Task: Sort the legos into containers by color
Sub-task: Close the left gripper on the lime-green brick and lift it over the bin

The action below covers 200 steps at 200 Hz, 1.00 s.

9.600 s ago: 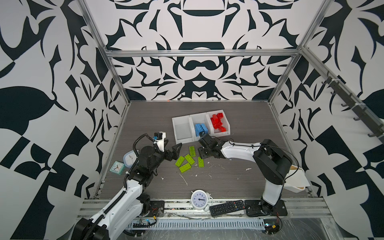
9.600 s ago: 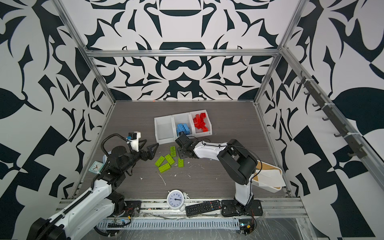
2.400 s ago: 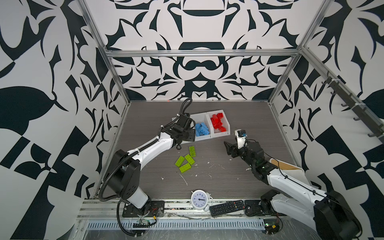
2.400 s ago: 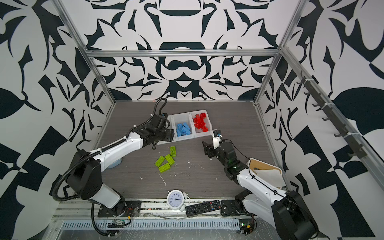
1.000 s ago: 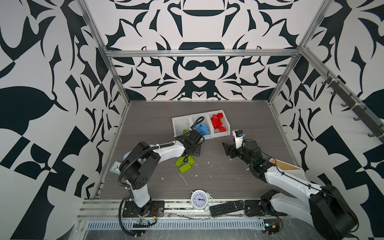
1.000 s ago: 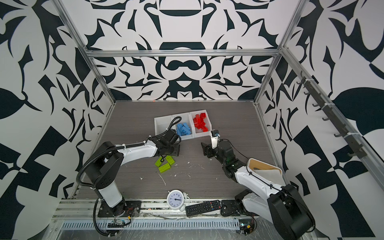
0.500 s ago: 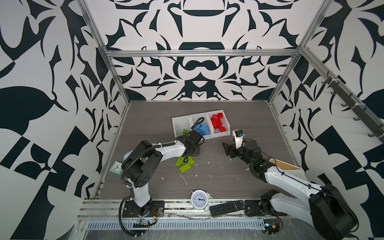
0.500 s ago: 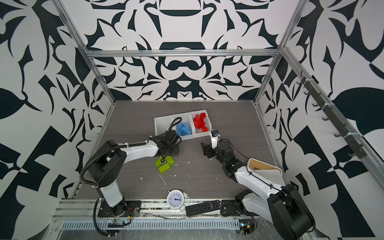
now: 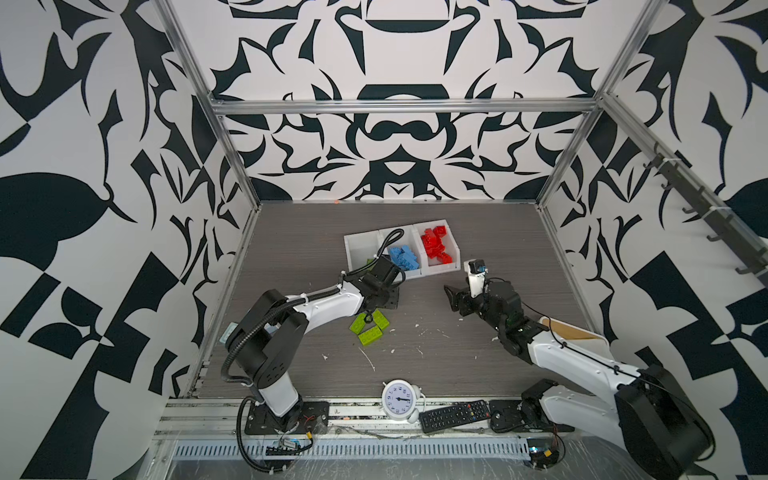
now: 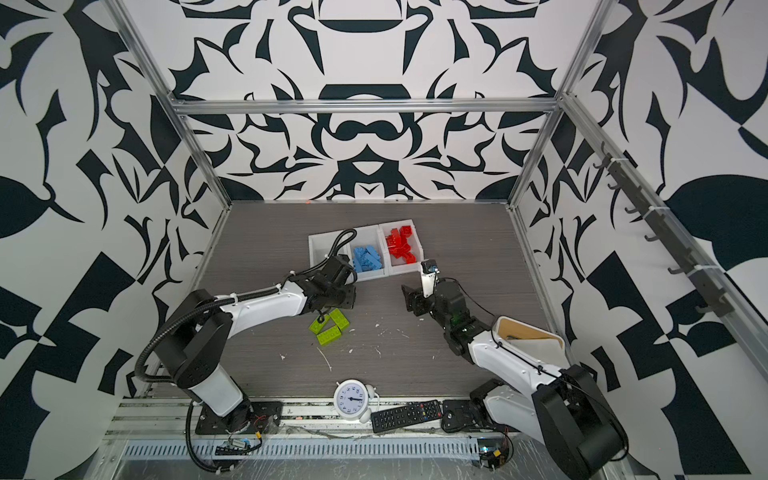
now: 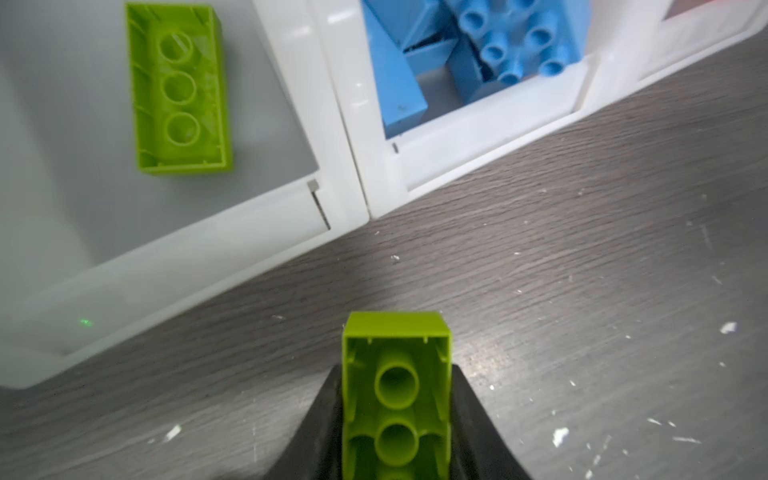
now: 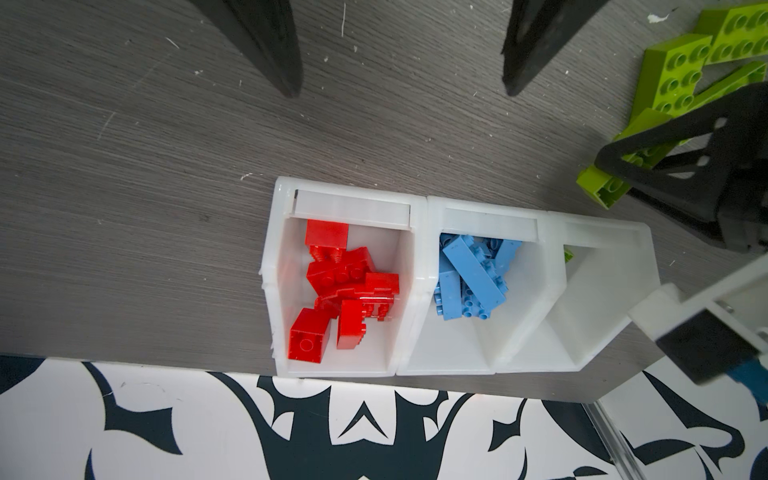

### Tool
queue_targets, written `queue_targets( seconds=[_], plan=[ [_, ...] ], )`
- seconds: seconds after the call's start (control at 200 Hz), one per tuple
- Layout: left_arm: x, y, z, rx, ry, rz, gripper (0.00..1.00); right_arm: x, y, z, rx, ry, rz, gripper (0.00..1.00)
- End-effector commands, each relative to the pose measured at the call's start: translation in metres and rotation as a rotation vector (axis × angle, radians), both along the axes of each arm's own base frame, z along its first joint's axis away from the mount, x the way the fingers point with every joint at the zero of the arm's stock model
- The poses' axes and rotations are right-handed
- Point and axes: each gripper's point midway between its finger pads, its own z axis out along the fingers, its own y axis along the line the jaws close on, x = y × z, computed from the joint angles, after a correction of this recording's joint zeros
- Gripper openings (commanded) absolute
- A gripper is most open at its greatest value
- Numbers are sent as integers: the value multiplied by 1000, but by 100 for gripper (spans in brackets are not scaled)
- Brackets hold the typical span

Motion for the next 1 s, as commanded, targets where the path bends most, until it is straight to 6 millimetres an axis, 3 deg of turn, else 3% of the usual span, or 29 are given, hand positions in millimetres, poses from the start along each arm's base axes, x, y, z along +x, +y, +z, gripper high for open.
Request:
queue_targets(
  seconds=[0.0, 0.155, 0.3, 0.57, 0.755, 0.995],
  plan=[
    [-1, 3, 21, -28, -29, -14, 26, 8, 6, 27, 38, -66, 4, 78],
    [0, 15, 43, -26, -74, -10, 26, 8, 7, 25, 37, -59, 6, 78],
    [15, 35, 64, -30, -114, 8, 26, 8, 7, 26, 39, -61, 10, 78],
    [80, 59, 93, -105, -172, 37, 26, 9, 10, 24, 43, -49, 19, 78],
    [114, 59, 85, -96, -163, 36, 23, 11, 13, 15, 31, -25, 27, 78],
    [133, 71, 65, -141, -117, 86, 21, 8, 16, 21, 44, -44, 53, 78]
  ],
)
